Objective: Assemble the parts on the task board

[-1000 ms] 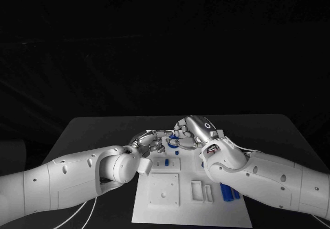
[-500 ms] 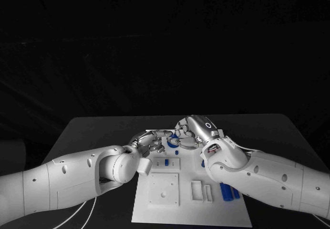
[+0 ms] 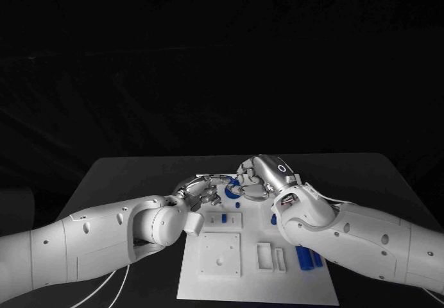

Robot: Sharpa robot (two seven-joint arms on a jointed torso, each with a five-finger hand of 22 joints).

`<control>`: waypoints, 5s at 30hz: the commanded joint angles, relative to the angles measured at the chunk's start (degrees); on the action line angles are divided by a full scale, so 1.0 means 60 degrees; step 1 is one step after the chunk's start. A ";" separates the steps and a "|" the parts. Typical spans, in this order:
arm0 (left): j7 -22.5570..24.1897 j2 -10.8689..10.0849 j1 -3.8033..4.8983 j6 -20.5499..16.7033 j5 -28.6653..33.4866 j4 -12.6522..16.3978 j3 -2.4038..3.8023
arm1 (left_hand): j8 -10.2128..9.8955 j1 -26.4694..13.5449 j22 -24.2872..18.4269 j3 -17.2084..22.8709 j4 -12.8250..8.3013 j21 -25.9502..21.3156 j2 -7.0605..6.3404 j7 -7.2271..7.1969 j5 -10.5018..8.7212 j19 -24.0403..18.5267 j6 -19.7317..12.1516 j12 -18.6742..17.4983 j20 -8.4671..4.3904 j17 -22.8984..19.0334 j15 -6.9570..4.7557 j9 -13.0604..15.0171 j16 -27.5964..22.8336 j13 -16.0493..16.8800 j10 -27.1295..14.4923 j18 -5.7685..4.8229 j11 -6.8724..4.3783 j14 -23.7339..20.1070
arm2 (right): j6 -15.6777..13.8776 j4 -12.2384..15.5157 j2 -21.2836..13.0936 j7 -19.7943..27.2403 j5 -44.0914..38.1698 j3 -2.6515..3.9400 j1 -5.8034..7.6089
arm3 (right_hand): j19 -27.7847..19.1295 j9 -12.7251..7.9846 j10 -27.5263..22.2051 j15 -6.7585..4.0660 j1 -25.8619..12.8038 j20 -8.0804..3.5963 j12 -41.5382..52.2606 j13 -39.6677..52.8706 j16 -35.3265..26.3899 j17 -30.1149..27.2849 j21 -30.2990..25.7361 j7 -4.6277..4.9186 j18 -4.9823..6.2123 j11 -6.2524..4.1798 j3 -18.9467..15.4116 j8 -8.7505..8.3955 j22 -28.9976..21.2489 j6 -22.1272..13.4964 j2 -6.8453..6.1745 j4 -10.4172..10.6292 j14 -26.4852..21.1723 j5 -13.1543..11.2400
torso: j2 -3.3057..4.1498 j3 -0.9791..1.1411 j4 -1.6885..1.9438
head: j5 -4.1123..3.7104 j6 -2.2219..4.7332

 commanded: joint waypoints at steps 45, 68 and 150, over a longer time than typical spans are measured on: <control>-0.0541 0.0015 -0.0005 -0.0058 -0.0706 -0.0021 -0.0003 | 0.0182 -0.0470 -0.0166 -0.0092 0.0163 0.0012 0.0006 -0.0028 -0.1290 0.0265 0.0699 -0.0272 -0.1000 -0.0019 -0.0338 0.2008 -0.0230 0.0074 0.0266 0.0088 -0.0210 0.0325 | -0.0033 0.0029 -0.0078 0.0435 0.0247 0.0040 0.0004 | -0.0019 0.0254 -0.0050 0.0014 0.0095 0.0026 -0.0130 -0.0123 -0.0064 0.0018 0.0060 0.0043 0.0143 0.0033 -0.0064 -0.0105 -0.0033 0.0018 -0.0004 -0.0131 0.0036 -0.0012 | 0.0002 -0.0003 0.0005 | 0.0016 0.0021; -0.0557 0.0012 -0.0005 -0.0188 -0.0724 -0.0032 -0.0004 | 0.0195 -0.0552 -0.0179 -0.0119 0.0258 0.0008 -0.0022 -0.0079 -0.1549 0.0278 0.0840 -0.0314 -0.1025 0.0005 -0.0381 0.2165 -0.0253 0.0103 0.0323 0.0081 -0.0258 0.0363 | 0.0302 0.0174 -0.0113 0.0536 0.0342 0.0039 0.0005 | -0.0062 0.0255 -0.0052 0.0031 0.0120 0.0051 -0.0143 -0.0066 -0.0087 0.0045 0.0067 0.0051 0.0143 0.0046 -0.0158 -0.0126 -0.0055 0.0009 -0.0019 -0.0285 0.0023 -0.0385 | 0.0001 0.0000 0.0001 | 0.0041 -0.0008; -0.0816 -0.0047 -0.0029 -0.0054 -0.1124 -0.0025 -0.0016 | 0.0122 -0.1039 -0.0191 -0.0152 0.0280 0.0026 0.0363 -0.0165 -0.0639 0.0295 0.1057 -0.0461 -0.1096 0.0097 -0.0460 0.2760 -0.0352 0.0225 0.0438 0.0051 -0.0340 0.0449 | 0.0424 0.0065 -0.0230 0.0468 0.0279 0.0246 0.0004 | -0.0017 0.0253 0.0098 0.0017 0.0036 0.0037 -0.0033 0.0195 -0.0094 0.0109 0.0128 0.0015 0.0143 0.0031 -0.0053 -0.0111 -0.0115 0.0113 0.0017 -0.0222 0.0085 -0.0713 | 0.0000 -0.0001 -0.0001 | 0.0052 -0.0032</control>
